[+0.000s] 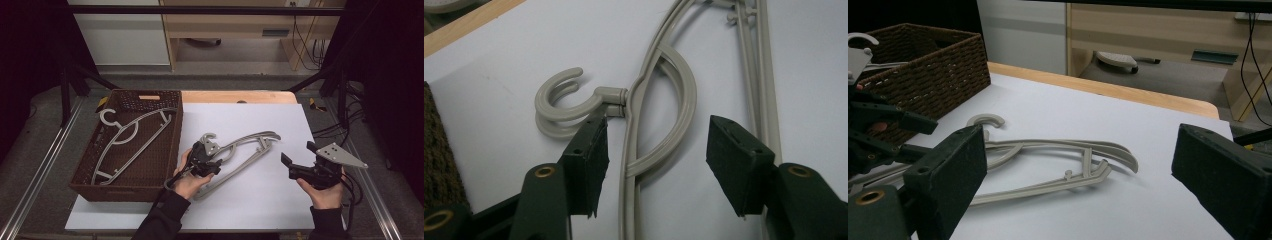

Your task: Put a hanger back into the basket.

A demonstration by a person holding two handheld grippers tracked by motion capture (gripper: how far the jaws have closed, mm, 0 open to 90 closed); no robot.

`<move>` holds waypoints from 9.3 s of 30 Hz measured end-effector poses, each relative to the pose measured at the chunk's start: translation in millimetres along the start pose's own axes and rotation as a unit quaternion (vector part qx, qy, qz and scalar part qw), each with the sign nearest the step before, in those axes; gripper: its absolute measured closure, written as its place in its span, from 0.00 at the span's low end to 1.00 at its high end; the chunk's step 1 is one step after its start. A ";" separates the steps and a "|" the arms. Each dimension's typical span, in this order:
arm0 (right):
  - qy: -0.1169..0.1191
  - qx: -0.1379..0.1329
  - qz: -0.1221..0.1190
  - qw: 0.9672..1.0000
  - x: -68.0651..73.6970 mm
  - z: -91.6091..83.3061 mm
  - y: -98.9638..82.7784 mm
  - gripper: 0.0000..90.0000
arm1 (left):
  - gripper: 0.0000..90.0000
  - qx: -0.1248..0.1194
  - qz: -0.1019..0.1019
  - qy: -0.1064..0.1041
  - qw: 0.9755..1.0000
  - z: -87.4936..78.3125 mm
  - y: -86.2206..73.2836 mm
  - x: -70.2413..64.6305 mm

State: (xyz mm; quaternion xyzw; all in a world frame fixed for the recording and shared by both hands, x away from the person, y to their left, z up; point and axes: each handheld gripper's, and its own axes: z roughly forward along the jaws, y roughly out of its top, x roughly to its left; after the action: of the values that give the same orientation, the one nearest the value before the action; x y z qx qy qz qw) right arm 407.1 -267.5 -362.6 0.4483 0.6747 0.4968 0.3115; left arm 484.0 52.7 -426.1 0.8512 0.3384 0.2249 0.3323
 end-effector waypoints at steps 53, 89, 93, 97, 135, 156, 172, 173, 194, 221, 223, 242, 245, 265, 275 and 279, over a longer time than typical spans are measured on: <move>0.008 0.001 -0.009 1.000 2.2 -0.9 -1.8 0.10 | 0.73 0.055 -0.058 0.009 0.997 57.2 1.2 18.1; 0.008 0.003 -0.011 1.000 2.1 0.9 -2.6 0.10 | 0.91 0.080 -0.047 -0.014 0.996 51.0 9.5 15.1; 0.007 0.002 -0.012 1.000 1.8 0.8 -2.6 0.10 | 0.91 0.076 -0.042 -0.013 0.996 45.9 11.4 13.5; 0.007 0.003 -0.011 1.000 1.4 0.6 -2.8 0.10 | 0.91 0.068 -0.044 -0.018 0.997 37.2 14.8 12.4; 0.001 0.003 0.000 1.000 -3.9 -2.1 -3.6 0.10 | 0.91 -0.049 -0.029 0.018 0.998 -91.8 57.6 32.5; -0.001 0.007 -0.002 1.000 -3.7 0.5 -4.9 0.10 | 0.91 -0.088 -0.044 0.064 0.993 -157.4 59.8 83.1; -0.003 0.014 -0.002 1.000 -2.9 3.6 -5.8 0.07 | 0.91 -0.095 -0.073 0.119 0.986 -185.7 45.3 132.8; -0.004 0.015 -0.003 1.000 -3.0 3.7 -5.9 0.07 | 0.91 -0.095 -0.076 0.120 0.985 -186.8 44.2 135.5; -0.003 0.021 -0.008 1.000 -0.2 9.3 -7.6 0.07 | 0.91 -0.058 -0.092 0.198 0.974 -181.3 4.1 213.0; -0.004 0.031 -0.012 0.999 1.5 14.4 -10.1 0.07 | 0.91 0.033 -0.085 0.204 0.975 -137.7 -55.0 239.8; -0.005 0.031 -0.012 0.999 1.7 14.4 -10.2 0.07 | 0.91 0.036 -0.082 0.204 0.975 -135.6 -54.6 238.5; -0.005 0.027 -0.009 1.000 1.6 12.2 -9.5 0.07 | 0.91 0.057 -0.072 0.202 0.975 -127.0 -57.7 238.2; -0.005 0.029 -0.010 1.000 1.5 13.0 -9.7 0.07 | 0.91 0.047 -0.064 0.200 0.977 -134.1 -52.6 237.3; -0.005 0.030 -0.013 0.999 2.0 13.6 -10.0 0.07 | 0.91 0.112 -0.028 0.215 0.970 -114.3 -53.8 232.0; -0.003 0.030 -0.012 0.999 2.7 14.3 -10.1 0.07 | 0.90 0.115 -0.046 0.210 0.970 -94.7 -68.8 234.2; -0.004 0.032 -0.014 0.999 3.1 15.3 -10.4 0.07 | 0.90 0.120 -0.056 0.200 0.971 -89.8 -73.7 237.4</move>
State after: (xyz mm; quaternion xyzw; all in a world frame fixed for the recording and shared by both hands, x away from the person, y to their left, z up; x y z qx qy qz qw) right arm 416.0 -259.8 -377.2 0.4503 0.6956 0.4684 0.3066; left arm 557.0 302.6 -380.6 0.8020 0.4698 0.3296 0.1657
